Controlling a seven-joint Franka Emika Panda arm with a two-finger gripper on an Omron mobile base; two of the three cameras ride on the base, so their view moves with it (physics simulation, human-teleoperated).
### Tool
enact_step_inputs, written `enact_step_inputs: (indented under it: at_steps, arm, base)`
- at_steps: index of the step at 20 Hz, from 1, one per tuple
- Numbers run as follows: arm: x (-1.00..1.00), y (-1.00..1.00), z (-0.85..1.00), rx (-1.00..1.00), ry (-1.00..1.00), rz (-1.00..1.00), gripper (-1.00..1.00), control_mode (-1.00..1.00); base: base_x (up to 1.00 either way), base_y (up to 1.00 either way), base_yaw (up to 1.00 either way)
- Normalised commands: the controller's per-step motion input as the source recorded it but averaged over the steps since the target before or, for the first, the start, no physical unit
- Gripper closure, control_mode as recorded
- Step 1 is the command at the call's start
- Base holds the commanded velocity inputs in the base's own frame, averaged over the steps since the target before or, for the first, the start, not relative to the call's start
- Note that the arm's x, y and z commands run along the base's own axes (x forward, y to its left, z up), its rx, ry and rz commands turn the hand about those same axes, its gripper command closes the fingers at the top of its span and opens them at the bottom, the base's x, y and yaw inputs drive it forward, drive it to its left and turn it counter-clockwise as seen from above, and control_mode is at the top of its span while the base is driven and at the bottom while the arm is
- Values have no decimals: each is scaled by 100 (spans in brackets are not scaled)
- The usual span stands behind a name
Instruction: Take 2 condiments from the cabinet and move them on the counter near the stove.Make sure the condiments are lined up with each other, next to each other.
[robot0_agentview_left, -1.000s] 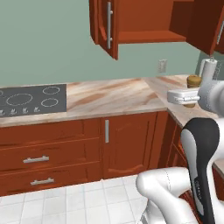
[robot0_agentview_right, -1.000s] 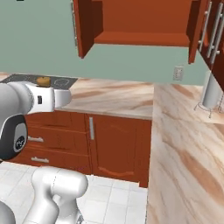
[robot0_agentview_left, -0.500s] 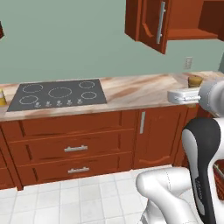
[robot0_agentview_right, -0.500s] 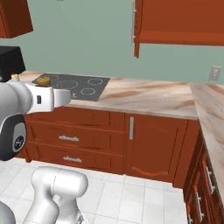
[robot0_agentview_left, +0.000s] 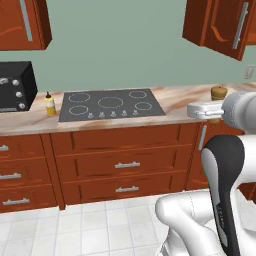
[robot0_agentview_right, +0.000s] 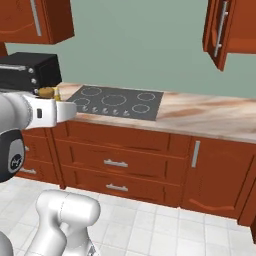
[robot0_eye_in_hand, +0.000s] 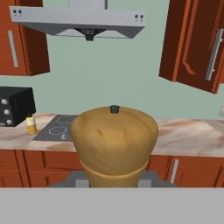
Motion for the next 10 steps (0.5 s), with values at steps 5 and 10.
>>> enact_step_inputs:
  at_steps: [5,10]
  arm:
    - [0,0,0,0,0,0,100,100]
    - [0,0,0,0,0,0,100,100]
  base:
    - [13,70,5]
    - [25,83,2]
